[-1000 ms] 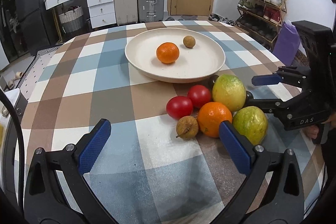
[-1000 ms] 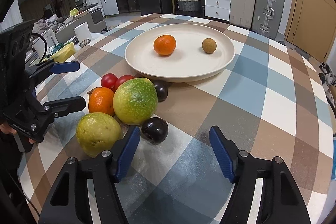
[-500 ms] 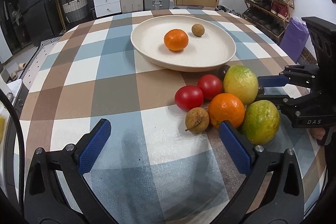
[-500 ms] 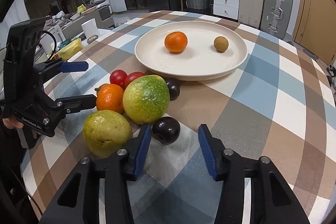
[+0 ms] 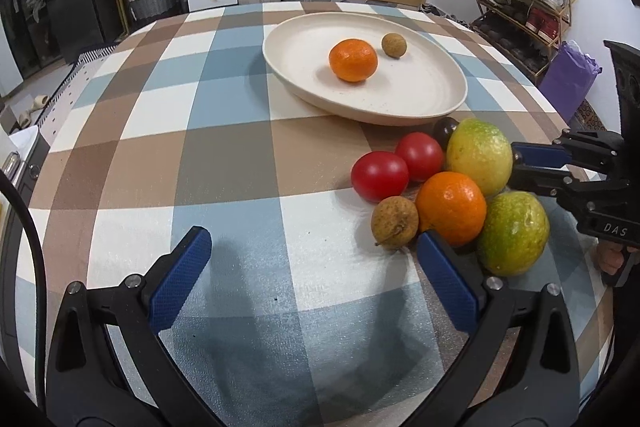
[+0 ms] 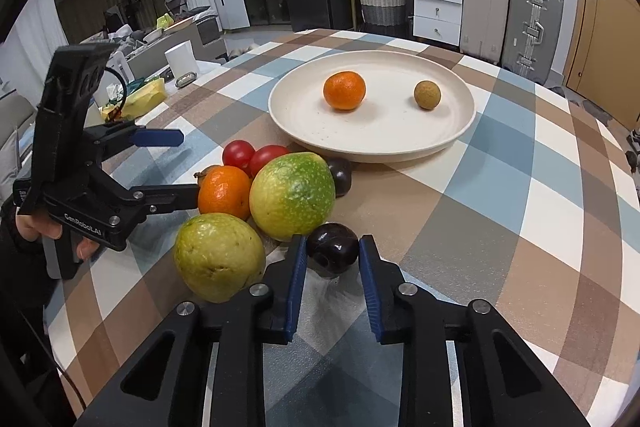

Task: Organize fruits
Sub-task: 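Grasp the small brown fruit with the left gripper while the right gripper holds the plum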

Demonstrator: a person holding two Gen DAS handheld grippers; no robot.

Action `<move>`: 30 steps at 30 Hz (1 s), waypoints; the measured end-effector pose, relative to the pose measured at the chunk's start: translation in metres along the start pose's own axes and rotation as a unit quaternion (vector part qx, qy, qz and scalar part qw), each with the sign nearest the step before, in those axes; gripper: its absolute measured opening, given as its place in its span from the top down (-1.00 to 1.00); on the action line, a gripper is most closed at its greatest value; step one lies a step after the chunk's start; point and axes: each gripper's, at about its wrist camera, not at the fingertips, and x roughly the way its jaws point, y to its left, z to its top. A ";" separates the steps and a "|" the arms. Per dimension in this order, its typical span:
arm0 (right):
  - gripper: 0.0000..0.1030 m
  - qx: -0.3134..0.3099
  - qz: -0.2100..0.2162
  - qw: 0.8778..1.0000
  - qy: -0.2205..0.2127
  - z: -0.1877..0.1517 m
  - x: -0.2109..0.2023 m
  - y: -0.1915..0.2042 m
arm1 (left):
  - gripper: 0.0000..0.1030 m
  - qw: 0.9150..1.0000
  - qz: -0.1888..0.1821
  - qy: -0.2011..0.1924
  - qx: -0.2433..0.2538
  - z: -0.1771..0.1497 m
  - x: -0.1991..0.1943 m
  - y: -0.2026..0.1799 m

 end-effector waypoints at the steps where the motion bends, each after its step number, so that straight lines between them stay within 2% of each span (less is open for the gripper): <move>1: 0.47 0.002 -0.002 1.000 -0.002 0.000 -0.001 -0.001 | -0.99 1.000 -0.002 0.004 -0.001 0.000 0.002 0.000; 3: 0.47 0.008 -0.005 1.000 -0.007 0.000 -0.004 -0.004 | -0.97 1.000 -0.005 0.004 0.002 0.000 0.002 -0.001; 8: 0.47 0.018 -0.010 1.000 -0.006 0.000 -0.004 -0.010 | -0.65 0.999 0.005 0.006 0.033 0.000 0.003 -0.013; 13: 0.47 0.017 -0.008 1.000 -0.007 0.000 -0.005 -0.009 | -0.13 0.999 -0.017 -0.003 0.049 -0.001 -0.001 -0.020; 20: 0.47 0.021 -0.008 1.000 -0.007 0.000 -0.005 -0.011 | 0.42 0.996 -0.066 -0.009 0.059 -0.001 -0.006 -0.024; 21: 0.47 0.020 -0.008 1.000 -0.007 -0.001 -0.006 -0.011 | 0.55 0.995 -0.072 -0.010 0.061 -0.002 -0.007 -0.025; 30: 0.47 0.018 -0.008 1.000 -0.005 -0.001 -0.005 -0.012 | 0.57 0.994 -0.084 -0.021 0.060 -0.002 -0.012 -0.024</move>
